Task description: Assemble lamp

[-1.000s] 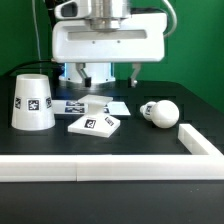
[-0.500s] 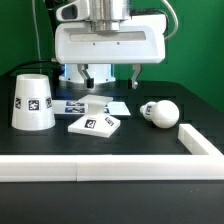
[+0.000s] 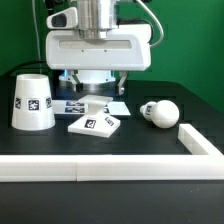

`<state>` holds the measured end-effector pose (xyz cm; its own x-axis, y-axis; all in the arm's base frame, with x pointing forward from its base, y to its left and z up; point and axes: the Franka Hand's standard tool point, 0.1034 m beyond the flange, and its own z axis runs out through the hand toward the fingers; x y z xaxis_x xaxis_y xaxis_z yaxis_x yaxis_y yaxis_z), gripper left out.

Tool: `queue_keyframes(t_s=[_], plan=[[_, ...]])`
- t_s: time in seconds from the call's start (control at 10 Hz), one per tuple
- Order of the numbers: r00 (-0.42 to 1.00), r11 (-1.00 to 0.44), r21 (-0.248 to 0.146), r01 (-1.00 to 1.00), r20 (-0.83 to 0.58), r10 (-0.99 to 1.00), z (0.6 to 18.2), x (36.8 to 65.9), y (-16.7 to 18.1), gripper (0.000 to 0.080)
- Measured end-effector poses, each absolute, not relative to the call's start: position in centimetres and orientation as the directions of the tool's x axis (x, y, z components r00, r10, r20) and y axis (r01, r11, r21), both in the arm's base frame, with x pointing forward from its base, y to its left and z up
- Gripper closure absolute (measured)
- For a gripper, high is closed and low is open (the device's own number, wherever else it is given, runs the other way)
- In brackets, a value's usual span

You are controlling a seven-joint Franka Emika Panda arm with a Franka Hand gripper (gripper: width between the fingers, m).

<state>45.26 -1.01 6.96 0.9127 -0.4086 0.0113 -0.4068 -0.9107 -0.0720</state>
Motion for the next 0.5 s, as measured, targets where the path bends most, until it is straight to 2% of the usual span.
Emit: queue_keyframes(t_s=[0.5], plan=[[0.925,-0.924,-0.061,-0.376,0.027,-0.379,4.9,44.9,-1.4,0.0100]])
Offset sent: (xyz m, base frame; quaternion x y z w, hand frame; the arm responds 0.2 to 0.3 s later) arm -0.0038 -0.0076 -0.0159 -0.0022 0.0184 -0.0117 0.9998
